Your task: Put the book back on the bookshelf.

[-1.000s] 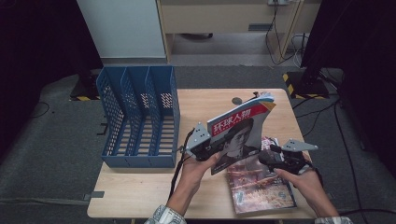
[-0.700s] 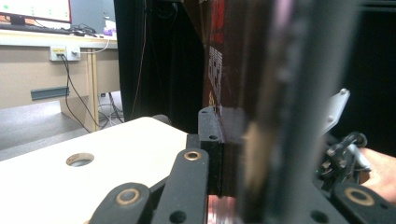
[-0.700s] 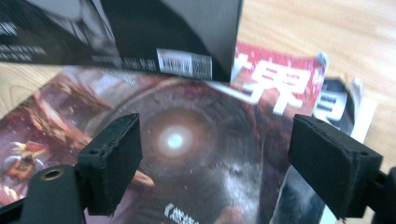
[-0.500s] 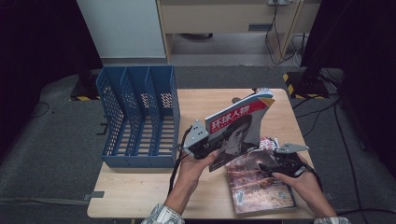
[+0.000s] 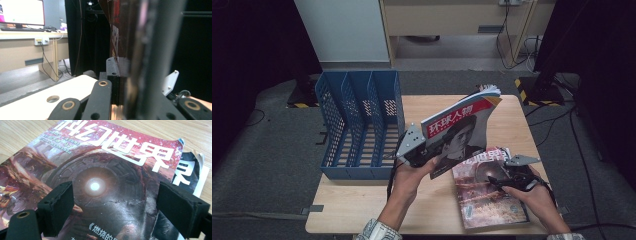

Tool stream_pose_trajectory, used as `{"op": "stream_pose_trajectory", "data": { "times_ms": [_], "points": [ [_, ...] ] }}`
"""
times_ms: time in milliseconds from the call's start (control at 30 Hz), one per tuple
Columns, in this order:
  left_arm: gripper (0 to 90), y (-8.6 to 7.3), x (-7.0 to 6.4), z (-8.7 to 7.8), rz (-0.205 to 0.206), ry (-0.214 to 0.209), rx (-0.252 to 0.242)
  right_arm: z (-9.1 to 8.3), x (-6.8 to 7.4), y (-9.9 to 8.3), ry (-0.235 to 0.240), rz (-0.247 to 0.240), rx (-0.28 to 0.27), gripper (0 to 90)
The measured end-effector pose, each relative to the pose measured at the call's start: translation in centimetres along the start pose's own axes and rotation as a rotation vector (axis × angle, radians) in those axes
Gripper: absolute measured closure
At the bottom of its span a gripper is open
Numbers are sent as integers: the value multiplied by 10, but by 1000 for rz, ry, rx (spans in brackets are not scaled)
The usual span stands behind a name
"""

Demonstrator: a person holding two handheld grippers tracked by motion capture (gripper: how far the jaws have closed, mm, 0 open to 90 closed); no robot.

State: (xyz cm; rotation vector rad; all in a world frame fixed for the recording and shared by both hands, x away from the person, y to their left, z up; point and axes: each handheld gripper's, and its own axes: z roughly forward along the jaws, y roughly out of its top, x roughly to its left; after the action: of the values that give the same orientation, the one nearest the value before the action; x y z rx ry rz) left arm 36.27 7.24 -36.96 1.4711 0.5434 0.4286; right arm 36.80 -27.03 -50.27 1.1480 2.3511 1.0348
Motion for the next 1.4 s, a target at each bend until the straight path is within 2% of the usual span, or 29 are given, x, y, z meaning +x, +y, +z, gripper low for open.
{"op": "stream_pose_trajectory", "data": {
  "times_ms": [233,667,1167,1400],
  "points": [
    [868,11,6,-13,-5,24,-24,2,5,0,-28,-19,12,141],
    [868,24,18,-42,6,73,-54,2,4,-4,-27,-4,-15,138],
    [868,38,28,-63,14,121,-66,2,4,-5,-23,-4,-23,137],
    [868,39,33,-73,12,137,-67,3,4,-5,-24,-2,-24,136]
  ]
}}
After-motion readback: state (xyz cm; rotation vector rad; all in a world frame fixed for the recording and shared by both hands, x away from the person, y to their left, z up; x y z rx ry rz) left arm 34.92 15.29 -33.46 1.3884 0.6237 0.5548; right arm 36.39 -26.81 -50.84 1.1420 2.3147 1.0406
